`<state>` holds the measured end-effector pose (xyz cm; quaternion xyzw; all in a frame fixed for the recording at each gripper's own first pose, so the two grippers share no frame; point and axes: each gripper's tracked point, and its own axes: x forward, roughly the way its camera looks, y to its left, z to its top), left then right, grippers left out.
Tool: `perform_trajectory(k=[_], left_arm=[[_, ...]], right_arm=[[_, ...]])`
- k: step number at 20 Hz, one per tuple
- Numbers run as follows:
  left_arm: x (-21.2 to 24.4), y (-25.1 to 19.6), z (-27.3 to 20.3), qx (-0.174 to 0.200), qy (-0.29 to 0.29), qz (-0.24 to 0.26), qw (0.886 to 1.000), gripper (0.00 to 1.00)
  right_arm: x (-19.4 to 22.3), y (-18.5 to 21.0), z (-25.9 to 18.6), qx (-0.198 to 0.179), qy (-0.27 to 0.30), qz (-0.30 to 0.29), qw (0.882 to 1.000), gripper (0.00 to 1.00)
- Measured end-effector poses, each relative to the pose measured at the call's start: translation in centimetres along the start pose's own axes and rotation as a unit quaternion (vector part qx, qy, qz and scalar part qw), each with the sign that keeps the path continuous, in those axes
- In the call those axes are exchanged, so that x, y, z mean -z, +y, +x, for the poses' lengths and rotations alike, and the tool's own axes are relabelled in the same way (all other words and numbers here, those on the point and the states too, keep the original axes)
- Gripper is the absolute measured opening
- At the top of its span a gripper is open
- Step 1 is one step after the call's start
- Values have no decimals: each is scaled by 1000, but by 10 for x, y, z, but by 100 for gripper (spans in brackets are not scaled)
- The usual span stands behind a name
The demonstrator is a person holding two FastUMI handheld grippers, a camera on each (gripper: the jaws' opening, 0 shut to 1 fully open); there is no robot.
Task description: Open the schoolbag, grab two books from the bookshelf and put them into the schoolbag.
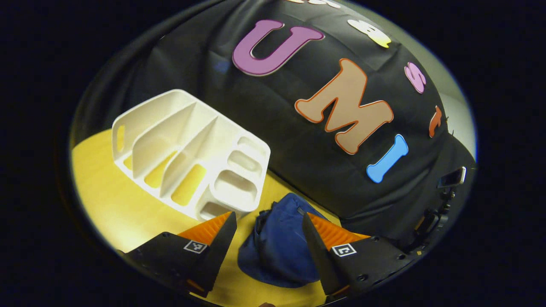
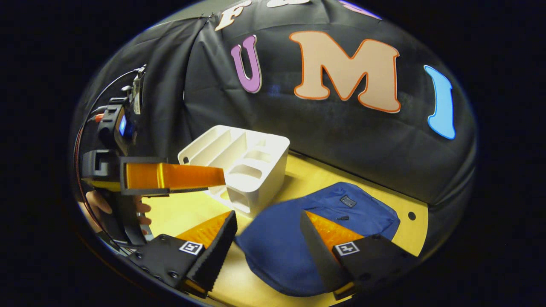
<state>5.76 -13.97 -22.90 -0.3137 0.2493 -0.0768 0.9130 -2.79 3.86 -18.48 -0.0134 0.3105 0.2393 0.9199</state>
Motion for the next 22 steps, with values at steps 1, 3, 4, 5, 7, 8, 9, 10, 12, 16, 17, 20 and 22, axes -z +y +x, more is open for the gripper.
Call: perform_trajectory(k=[1,3,4,5,7,8,9,10,12,16,17,20,22], left_arm=[[-15,5,-5,-5,-16,21,1000,90],[-46,14,-11,-19,-52,66,996,89],[-61,21,-16,-34,-69,92,993,89],[-74,26,-20,-46,-86,119,988,89],[-99,37,-30,-66,-113,168,977,90],[-110,41,-39,-71,-127,188,971,91],[-121,41,-40,-74,-139,205,966,93],[-131,41,-44,-76,-153,215,962,94],[-148,44,-50,-79,-175,226,955,94],[-173,42,-59,-80,-204,248,944,95],[-178,43,-62,-80,-213,257,939,95],[-190,37,-67,-74,-229,272,932,94],[-193,34,-67,-70,-229,270,933,95]], right_arm=[[-12,-1,-4,13,-25,5,1000,100],[-33,-1,-7,40,-72,26,996,97],[-42,-1,-9,52,-91,37,994,100],[-50,-1,-12,67,-104,45,991,98],[-66,-13,-15,93,-126,51,986,97],[-73,-12,-18,102,-138,54,984,97],[-79,-10,-20,110,-147,59,981,100],[-83,-10,-22,121,-156,65,978,98],[-93,-12,-22,138,-175,78,972,98],[-112,-15,-26,154,-209,99,961,98],[-117,-14,-27,154,-214,101,959,98],[-123,-16,-28,164,-228,96,955,98],[-127,-20,-32,170,-233,94,953,98]])
